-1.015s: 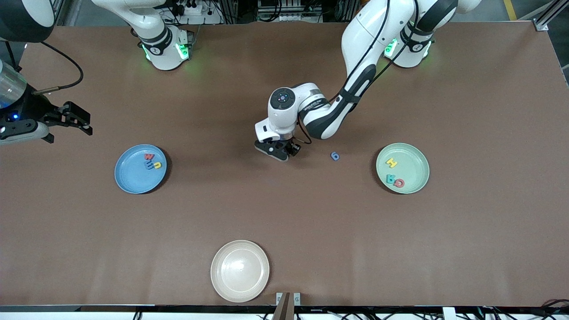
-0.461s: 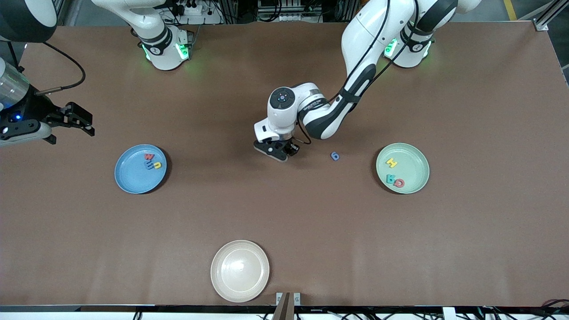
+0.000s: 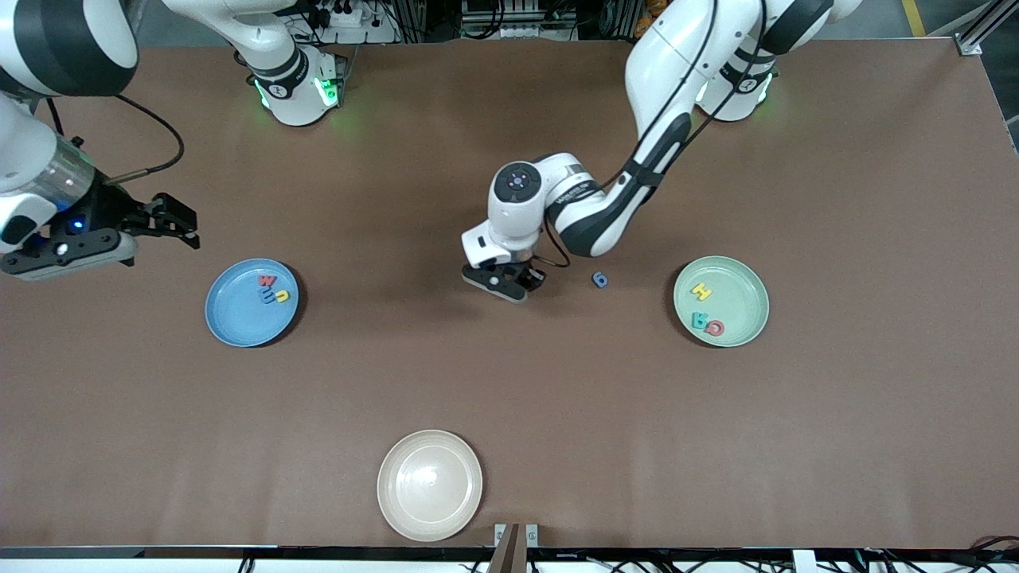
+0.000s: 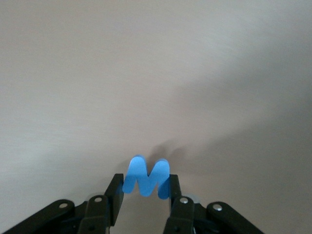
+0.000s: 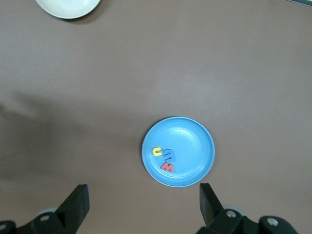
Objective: Sort upper and lower case letters into plates
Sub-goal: 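Drop the M on the green plate while the right gripper reaches the g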
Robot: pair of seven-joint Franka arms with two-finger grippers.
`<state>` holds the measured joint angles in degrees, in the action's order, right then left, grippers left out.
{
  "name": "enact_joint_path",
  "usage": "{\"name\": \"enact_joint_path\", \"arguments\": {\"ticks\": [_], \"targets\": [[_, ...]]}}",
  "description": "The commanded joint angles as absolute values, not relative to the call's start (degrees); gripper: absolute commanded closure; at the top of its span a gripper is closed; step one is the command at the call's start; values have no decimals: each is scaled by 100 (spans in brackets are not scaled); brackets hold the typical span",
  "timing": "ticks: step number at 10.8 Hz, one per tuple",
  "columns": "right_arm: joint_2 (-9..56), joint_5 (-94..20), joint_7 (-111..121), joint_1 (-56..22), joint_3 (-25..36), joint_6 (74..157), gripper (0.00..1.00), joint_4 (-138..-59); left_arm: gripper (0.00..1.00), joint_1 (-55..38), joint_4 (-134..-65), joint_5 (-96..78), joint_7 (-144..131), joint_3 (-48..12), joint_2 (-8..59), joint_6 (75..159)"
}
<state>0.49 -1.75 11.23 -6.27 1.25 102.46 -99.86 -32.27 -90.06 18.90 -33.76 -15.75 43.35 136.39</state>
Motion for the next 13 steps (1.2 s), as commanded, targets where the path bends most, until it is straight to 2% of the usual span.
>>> {"name": "enact_joint_path", "arguments": {"ticks": [1, 3, 5, 6, 7, 9, 10, 12, 13], "targets": [[26, -351, 452, -947, -60, 10239, 0, -9923, 73, -2718, -9202, 1942, -3410, -1600, 3834, 12984], [297, -360, -452, -1465, -297, 10266, 0, -9548, 73, -2086, -9202, 1821, -3166, -1652, 3465, 12466], [1085, -352, -1820, -2079, -719, 10274, 0, -8750, 73, -1287, -9385, 1207, -2299, -1775, 2912, 11921], [1551, -238, -2550, -2475, -956, 10396, 0, -8415, 73, -926, -9726, 1013, -2016, -1784, 2579, 11883], [1930, 24, -3080, -2800, -1115, 10946, 0, -8298, 73, -627, -10086, 854, -1795, -1784, 2288, 11883], [2624, 211, -3418, -3302, -1116, 11975, 0, -8166, 73, -12, -10929, 573, -1347, -1854, 1734, 11892], [3002, 228, -3419, -3574, -1047, 12110, 0, -7869, 73, 235, -11351, 328, -1197, -1863, 1462, 11900], [3758, 220, -3628, -4224, -618, 12155, 0, -7149, 73, 491, -12125, 281, -1046, -1855, 1318, 12521], [4188, 228, -4039, -4419, -589, 12364, 2, -6789, 73, 666, -12581, 351, -924, -1837, 1362, 13168]]}}
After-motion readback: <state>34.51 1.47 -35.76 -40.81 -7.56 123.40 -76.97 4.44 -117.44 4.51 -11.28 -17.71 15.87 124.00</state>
